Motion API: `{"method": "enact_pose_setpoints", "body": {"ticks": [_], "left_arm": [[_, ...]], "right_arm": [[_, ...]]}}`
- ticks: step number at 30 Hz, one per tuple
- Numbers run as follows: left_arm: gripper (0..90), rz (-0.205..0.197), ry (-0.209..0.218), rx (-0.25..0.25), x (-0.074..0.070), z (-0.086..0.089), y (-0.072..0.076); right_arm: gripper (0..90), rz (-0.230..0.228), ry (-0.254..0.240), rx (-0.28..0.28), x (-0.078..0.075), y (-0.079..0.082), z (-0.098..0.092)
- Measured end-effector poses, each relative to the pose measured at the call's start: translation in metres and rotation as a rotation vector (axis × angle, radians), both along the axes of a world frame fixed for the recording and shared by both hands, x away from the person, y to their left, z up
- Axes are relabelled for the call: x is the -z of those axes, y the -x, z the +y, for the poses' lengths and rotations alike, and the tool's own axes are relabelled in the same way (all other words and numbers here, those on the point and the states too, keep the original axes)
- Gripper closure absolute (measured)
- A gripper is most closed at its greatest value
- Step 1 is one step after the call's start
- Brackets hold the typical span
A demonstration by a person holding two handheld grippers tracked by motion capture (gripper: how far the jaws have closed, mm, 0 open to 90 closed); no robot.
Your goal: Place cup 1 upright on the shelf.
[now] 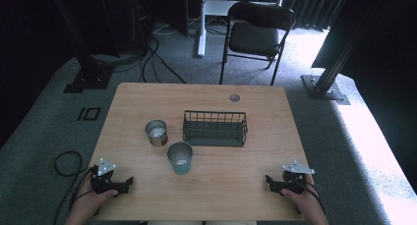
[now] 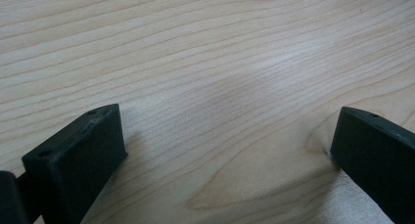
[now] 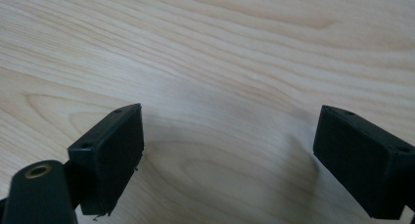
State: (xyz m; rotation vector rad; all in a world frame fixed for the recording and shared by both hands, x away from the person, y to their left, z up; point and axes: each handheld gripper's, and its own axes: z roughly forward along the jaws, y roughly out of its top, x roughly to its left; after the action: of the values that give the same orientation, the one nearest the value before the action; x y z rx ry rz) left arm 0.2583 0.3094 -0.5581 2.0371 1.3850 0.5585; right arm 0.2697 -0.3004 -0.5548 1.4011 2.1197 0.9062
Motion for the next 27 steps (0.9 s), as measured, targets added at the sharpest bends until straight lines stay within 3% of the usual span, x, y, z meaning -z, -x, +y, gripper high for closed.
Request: {"method": "enact_pose_setpoints", "body": {"ticks": [3, 21, 27], "left_arm": [[0.3, 0.0, 0.0, 0.005, 0.0, 0.0, 0.0], [0.2, 0.0, 0.0, 0.007, 0.0, 0.0, -0.001], [0.2, 0.001, -0.001, 0.007, 0.0, 0.0, -0.001]], "right_arm": [[11.2, -0.022, -0.025, -0.044, -0.003, -0.003, 0.011], [11.2, -0.049, -0.047, -0.22, -0.008, -0.017, 0.064], [11.2, -0.05, -0.043, -0.252, -0.008, -0.02, 0.077]]}}
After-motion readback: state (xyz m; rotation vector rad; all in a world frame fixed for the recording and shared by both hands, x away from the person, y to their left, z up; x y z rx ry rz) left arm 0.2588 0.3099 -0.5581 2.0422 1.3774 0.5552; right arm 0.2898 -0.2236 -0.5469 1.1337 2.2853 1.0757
